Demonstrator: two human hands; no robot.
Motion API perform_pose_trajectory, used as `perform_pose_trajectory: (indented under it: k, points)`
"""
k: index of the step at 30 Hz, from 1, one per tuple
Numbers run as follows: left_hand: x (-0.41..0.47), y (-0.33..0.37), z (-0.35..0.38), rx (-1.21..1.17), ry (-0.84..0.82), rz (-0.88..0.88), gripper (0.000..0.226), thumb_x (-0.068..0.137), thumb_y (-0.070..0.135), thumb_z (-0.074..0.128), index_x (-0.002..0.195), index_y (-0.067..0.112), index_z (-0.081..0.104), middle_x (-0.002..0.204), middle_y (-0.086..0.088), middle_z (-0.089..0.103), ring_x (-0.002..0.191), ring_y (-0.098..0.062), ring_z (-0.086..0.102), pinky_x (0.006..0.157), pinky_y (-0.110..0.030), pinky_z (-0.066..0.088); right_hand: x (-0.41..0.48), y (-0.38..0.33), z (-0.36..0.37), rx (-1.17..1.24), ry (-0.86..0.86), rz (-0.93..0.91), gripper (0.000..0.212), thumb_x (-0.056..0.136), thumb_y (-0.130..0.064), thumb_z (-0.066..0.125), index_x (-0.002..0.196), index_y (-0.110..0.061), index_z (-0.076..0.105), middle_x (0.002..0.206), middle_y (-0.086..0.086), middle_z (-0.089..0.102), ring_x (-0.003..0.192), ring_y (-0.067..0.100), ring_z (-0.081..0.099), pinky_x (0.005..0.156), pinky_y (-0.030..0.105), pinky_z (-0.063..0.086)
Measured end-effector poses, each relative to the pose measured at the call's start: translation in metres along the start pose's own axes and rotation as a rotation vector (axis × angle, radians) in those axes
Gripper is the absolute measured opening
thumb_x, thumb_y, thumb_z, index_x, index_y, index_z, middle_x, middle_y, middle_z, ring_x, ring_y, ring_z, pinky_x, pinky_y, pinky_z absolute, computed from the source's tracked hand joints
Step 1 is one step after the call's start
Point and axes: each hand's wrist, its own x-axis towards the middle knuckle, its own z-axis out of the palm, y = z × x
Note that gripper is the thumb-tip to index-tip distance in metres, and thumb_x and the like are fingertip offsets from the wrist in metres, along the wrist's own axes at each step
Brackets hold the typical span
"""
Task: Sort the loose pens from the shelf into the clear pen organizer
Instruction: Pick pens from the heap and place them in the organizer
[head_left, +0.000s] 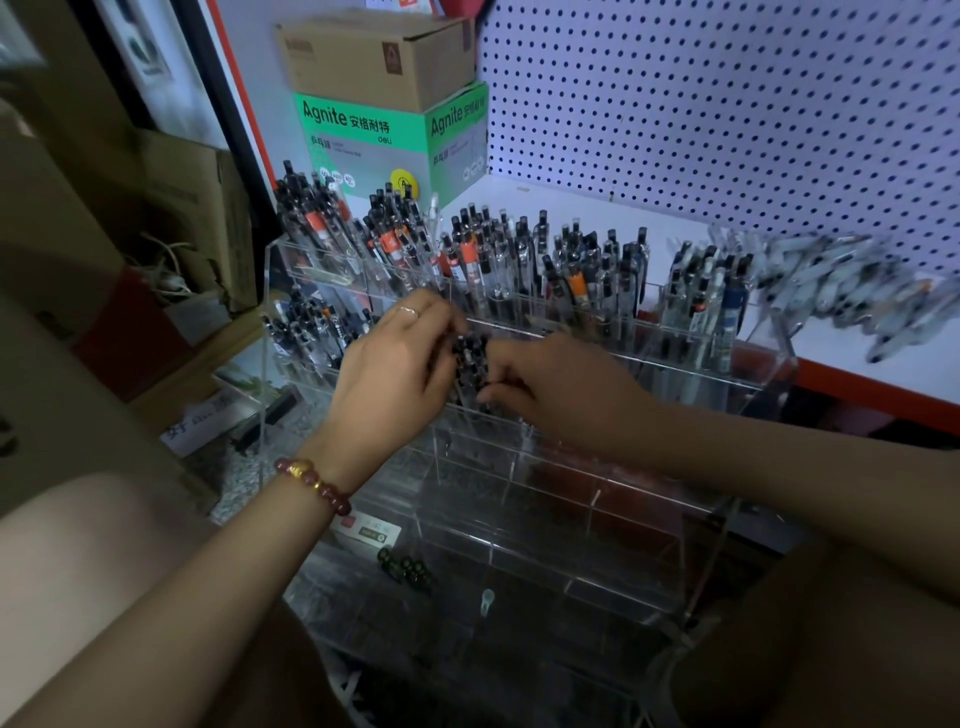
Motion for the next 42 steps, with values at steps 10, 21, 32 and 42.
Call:
perform_pose_trajectory:
  k: [10,21,32,42]
  points:
    - [-0.007,0.010,0.001,-0.017,-0.101,-0.021,0.042,0.079,0.037,0.067,0.115,0.017,0.058,0.118,-0.005,0.048,0.105,-0.019,0.049,0.078,-0.033,0.048,0.003,0.012,-0.003,0.152,-0.019,0.124,0.029,0.088,-0.001,0.054,0.094,-0.027,0.043,0.093,-0.008,0.069,0.085,0.011,0.064,0.074,0.036,0.054]
    - [0.002,-0.003,0.025,0.125,-0.191,0.167,0.031,0.093,0.038,0.046,0.102,0.015,0.065,0.105,-0.002,0.057,0.100,-0.025,0.049,0.084,-0.040,0.045,-0.006,0.015,-0.027,0.022,0.230,-0.035,0.018,0.089,-0.006,0.046,0.093,-0.019,0.057,0.073,-0.006,0.067,0.050,-0.001,0.051,0.045,0.022,0.041]
    - [0.019,0.020,-0.016,0.041,-0.004,0.259,0.030,0.097,0.033,0.045,0.108,0.012,0.064,0.111,-0.004,0.056,0.109,-0.022,0.046,0.091,-0.030,0.029,-0.019,0.022,-0.051,0.047,0.440,-0.082,0.015,0.084,-0.007,0.058,0.082,-0.021,0.061,0.047,-0.022,0.039,0.048,-0.007,0.049,0.043,0.010,0.035]
    - [0.108,0.063,-0.042,-0.069,0.080,0.427,0.022,0.093,0.026,0.047,0.107,0.017,0.062,0.102,0.010,0.059,0.103,-0.011,0.048,0.093,-0.029,0.031,-0.032,0.080,-0.119,0.302,0.801,0.101,0.018,0.082,-0.012,0.051,0.076,-0.028,0.056,0.067,-0.016,0.061,0.040,0.010,0.044,0.047,0.028,0.036]
